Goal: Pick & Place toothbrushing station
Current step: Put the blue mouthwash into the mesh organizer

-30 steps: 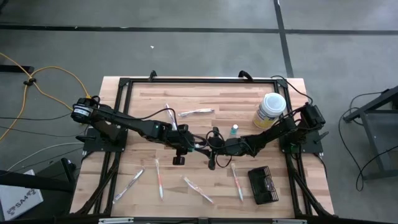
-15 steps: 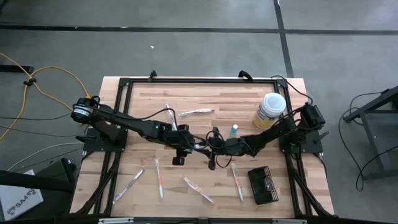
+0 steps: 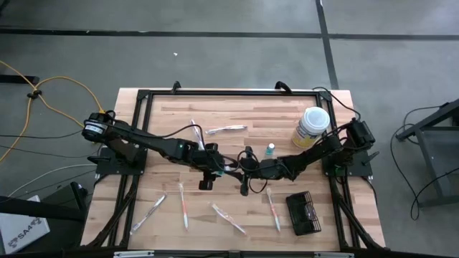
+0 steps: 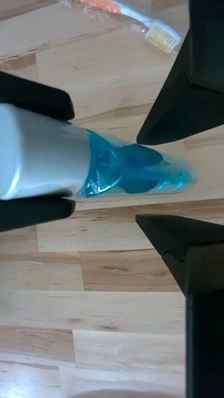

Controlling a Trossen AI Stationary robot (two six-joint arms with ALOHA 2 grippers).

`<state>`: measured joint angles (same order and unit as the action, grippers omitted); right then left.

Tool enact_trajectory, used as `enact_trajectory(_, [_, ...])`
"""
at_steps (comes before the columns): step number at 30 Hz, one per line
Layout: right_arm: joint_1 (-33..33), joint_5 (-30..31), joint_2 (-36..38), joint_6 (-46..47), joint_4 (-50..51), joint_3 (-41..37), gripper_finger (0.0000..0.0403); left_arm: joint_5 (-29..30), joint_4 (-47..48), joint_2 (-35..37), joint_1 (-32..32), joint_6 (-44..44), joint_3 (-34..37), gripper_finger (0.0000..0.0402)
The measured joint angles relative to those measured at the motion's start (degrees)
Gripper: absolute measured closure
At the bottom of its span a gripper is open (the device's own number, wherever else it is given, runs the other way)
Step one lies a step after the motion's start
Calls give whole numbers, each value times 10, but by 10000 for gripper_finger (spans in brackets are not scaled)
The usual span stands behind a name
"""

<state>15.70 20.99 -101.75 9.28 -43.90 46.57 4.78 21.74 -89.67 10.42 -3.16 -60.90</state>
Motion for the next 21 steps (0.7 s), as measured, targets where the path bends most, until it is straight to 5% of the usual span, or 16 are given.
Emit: enact_trajectory(21, [6, 35, 30, -5, 82, 0, 317, 1, 0, 0, 0, -1, 0, 215])
